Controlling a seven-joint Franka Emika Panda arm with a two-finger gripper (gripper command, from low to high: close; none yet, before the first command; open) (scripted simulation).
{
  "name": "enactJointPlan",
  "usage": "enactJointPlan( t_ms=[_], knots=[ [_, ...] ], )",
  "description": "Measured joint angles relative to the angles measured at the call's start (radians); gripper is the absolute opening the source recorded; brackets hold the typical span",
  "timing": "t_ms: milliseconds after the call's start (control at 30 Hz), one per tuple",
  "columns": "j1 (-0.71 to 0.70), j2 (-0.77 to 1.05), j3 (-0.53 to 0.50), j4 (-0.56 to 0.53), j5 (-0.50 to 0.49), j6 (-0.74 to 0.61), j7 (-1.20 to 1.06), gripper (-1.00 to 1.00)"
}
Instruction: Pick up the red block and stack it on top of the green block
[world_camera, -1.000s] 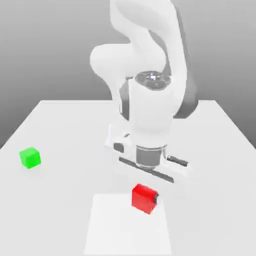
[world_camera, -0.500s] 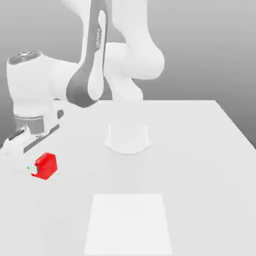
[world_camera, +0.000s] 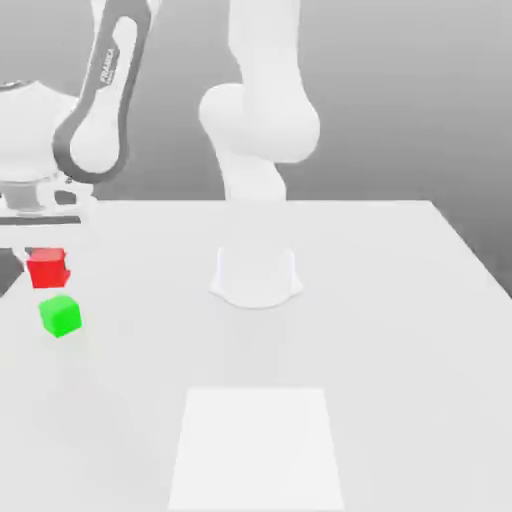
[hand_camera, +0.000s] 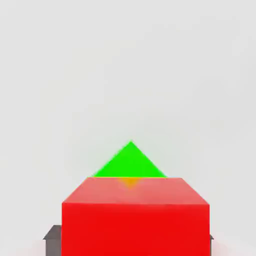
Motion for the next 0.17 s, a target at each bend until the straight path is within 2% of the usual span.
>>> enactJointPlan(
  t_ms=[33, 67, 167],
  knots=[
    [-0.004, 0.036, 0.013, 0.001, 0.038, 0.033, -0.027, -1.0],
    [-0.011, 0.068, 0.028, 0.003, 0.074, 0.061, -0.051, 1.0],
    [-0.011, 0.068, 0.028, 0.003, 0.074, 0.061, -0.051, 1.0]
  ],
)
